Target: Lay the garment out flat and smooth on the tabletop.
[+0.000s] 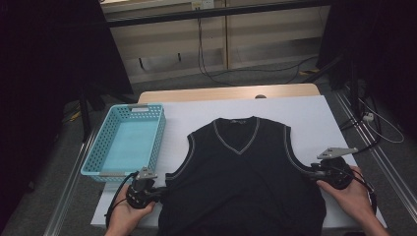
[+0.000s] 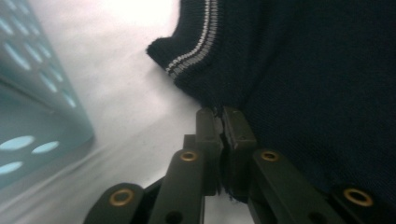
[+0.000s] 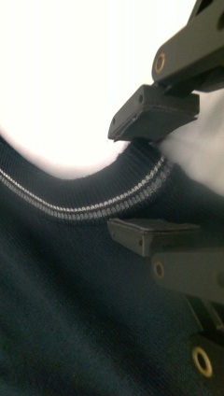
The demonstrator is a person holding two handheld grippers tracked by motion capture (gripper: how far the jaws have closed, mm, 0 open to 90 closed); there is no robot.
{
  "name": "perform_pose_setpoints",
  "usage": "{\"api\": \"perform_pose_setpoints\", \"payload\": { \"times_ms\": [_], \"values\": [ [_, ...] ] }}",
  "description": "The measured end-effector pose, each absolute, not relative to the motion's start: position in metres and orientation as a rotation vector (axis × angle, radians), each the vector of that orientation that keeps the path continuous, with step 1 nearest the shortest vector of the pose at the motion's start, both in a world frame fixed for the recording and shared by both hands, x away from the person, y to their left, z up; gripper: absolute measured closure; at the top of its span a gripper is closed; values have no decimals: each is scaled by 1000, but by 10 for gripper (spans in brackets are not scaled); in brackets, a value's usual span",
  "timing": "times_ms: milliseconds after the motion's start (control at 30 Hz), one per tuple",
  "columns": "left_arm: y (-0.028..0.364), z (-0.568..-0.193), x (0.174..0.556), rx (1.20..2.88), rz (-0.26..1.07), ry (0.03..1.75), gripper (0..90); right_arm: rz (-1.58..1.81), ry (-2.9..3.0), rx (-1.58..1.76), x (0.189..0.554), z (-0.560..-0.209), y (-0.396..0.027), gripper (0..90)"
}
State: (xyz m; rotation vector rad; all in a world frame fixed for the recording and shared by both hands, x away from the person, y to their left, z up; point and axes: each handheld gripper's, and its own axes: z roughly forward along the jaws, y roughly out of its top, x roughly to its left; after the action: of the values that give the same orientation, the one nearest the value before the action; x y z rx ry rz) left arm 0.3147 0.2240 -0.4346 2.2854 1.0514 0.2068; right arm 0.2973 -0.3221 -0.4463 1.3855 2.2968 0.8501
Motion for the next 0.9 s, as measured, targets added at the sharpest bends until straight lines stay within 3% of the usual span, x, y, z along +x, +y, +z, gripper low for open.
{"api": "perform_pose_setpoints", "payload": {
  "times_ms": [33,167,233,433,600,733,900],
  "values": [
    [223,-435,316,2278,202,1069,761,850,2306,1382,297,-446,-322,557],
    [221,-434,319,2240,199,1044,637,834,2330,1350,295,-443,-319,720],
    [220,-430,320,2209,202,1011,554,810,2330,1346,292,-442,-318,757],
    [207,-427,318,2208,233,924,467,767,2328,1349,283,-439,-323,783],
    [194,-432,317,2263,214,844,452,776,2316,1363,270,-436,-333,827],
    [189,-434,314,2269,204,815,443,782,2303,1373,264,-437,-335,811],
    [189,-432,319,2223,208,837,339,844,2282,1386,270,-440,-335,583]
  ]
}}
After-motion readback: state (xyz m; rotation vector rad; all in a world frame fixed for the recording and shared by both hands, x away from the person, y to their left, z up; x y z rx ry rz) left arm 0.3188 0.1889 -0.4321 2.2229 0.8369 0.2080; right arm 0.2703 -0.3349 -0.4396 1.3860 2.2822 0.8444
